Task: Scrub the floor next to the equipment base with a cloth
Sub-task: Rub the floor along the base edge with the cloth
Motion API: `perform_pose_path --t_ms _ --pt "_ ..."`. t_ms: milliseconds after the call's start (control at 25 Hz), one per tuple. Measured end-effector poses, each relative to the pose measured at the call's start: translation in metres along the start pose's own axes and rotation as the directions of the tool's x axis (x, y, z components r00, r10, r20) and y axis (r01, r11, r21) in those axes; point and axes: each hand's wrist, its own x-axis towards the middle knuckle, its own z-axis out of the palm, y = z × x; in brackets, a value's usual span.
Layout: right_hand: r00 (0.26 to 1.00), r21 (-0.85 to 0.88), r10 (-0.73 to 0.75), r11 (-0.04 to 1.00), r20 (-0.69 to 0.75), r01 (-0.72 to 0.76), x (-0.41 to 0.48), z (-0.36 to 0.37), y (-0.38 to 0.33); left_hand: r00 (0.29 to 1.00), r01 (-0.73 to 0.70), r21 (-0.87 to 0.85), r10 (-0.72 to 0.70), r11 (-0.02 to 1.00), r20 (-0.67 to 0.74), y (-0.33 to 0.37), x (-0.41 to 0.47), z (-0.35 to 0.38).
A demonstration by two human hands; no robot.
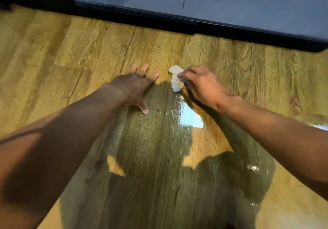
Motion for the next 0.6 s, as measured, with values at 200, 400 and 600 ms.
perform_pose_path --t_ms 200,400,600 --pt "0.913 0.138 -0.391 0.917 0.114 0.375 -0.058 0.004 -0.038 0.992 0.118 -0.061 -0.115 0.991 0.047 -0.012 -0.012 0.009" --pt "0.997 0.111 -0.072 0.991 -0.002 0.071 -0.043 0.007 -0.045 0.994 0.108 -0.105 -0.108 0.989 0.002 -0.015 -0.020 0.007" --pt "0.855 0.216 -0.504 0.854 0.120 0.473 -0.118 0.020 -0.104 0.992 0.120 -0.085 -0.122 0.989 -0.019 -0.012 -0.025 0.009"
